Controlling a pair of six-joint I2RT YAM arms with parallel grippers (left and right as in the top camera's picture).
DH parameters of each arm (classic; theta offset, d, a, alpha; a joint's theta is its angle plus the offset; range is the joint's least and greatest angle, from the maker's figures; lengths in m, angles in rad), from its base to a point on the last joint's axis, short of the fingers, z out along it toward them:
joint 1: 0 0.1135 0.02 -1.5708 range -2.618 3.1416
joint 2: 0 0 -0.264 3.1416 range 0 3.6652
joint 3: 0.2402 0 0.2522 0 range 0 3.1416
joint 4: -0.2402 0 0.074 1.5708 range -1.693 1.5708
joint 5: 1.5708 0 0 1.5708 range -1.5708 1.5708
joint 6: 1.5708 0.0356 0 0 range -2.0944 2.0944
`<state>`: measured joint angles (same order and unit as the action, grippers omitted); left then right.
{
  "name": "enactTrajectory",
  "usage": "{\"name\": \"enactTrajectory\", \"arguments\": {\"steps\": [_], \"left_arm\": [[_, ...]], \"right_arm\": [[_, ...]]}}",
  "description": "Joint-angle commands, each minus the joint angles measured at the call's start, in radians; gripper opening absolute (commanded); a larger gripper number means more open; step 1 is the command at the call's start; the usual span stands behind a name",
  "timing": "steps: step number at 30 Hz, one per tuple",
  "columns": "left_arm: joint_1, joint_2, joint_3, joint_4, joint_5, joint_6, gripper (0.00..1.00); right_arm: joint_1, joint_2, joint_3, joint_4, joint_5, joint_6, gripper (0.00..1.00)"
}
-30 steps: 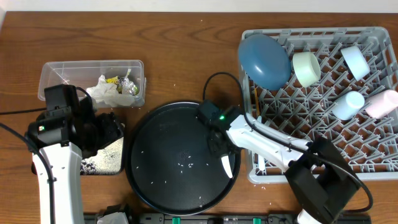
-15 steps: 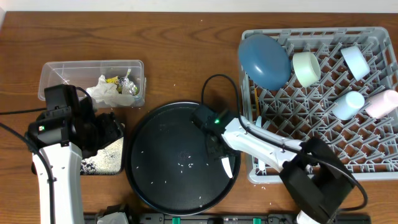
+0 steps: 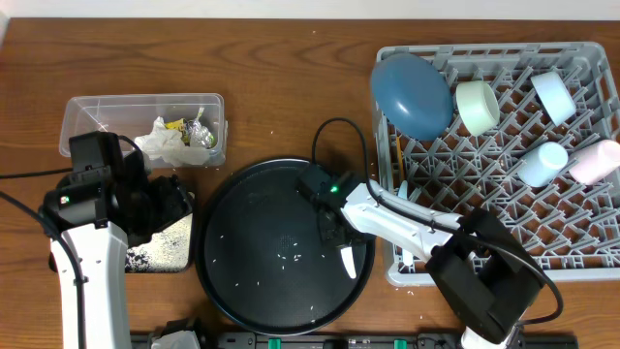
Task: Sort waste into correct bins and load items into the dishwasher rack
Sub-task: 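Move right gripper to the last white spoon and grasp its handle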
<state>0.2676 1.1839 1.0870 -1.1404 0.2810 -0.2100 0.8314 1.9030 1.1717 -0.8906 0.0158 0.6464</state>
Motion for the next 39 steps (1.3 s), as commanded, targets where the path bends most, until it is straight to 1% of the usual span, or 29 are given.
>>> {"name": "enactTrajectory", "arguments": {"steps": [1,5,14,22,26,31,39], "left_arm": [[0.004,0.006,-0.003,0.000,-0.013,-0.006,0.72],[0.004,0.006,-0.003,0.000,-0.013,-0.006,0.72],[0.004,0.006,-0.003,0.000,-0.013,-0.006,0.72],[0.004,0.006,-0.003,0.000,-0.013,-0.006,0.72],[0.004,0.006,-0.003,0.000,-0.013,-0.006,0.72],[0.004,0.006,-0.003,0.000,-0.013,-0.006,0.72],[0.004,0.006,-0.003,0.000,-0.013,-0.006,0.72]], "right_arm": [[0.004,0.035,-0.008,0.000,0.032,0.011,0.18],[0.004,0.035,-0.008,0.000,0.032,0.011,0.12],[0.004,0.035,-0.008,0.002,0.032,0.011,0.02],[0.004,0.032,-0.005,0.003,0.028,0.000,0.01],[0.004,0.020,0.029,-0.022,0.018,-0.024,0.01],[0.004,-0.021,0.085,-0.049,0.018,-0.051,0.01],[-0.002,-0.099,0.093,-0.048,0.018,-0.053,0.01]]}}
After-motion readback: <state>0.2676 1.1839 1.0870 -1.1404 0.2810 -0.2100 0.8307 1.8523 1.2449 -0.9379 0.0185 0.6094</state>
